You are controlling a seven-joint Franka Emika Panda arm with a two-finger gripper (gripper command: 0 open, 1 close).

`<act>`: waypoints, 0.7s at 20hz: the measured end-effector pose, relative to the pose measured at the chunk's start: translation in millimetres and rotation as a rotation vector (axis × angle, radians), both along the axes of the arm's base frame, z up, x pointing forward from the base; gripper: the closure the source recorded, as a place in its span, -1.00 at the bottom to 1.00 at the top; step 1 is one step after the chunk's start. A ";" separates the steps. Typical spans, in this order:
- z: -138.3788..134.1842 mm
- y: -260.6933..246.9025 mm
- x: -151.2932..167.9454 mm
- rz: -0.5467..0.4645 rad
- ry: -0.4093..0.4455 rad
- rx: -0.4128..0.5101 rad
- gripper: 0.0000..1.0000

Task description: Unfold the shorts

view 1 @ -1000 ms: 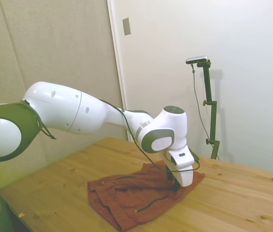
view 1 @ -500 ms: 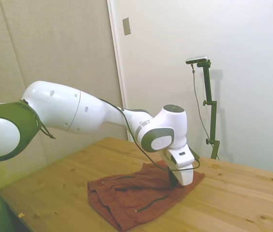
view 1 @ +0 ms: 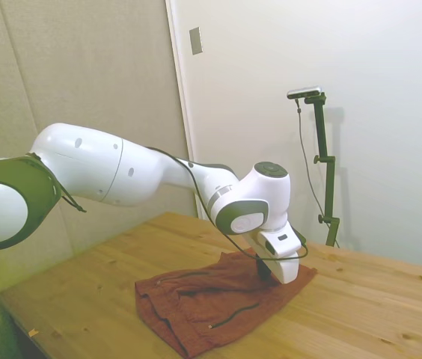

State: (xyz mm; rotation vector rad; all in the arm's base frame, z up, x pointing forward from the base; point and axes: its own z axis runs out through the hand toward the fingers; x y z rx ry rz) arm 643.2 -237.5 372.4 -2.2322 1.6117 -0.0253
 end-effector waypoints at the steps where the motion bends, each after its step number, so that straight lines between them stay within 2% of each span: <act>1: 5.5 6.5 0.0 0.033 -0.003 0.040 1.00; 4: 27.3 25.3 4.3 0.129 -0.026 0.105 1.00; 10: 68.7 88.4 30.9 0.284 -0.096 0.117 1.00; 14: 88.8 121.3 48.3 0.347 -0.129 0.118 1.00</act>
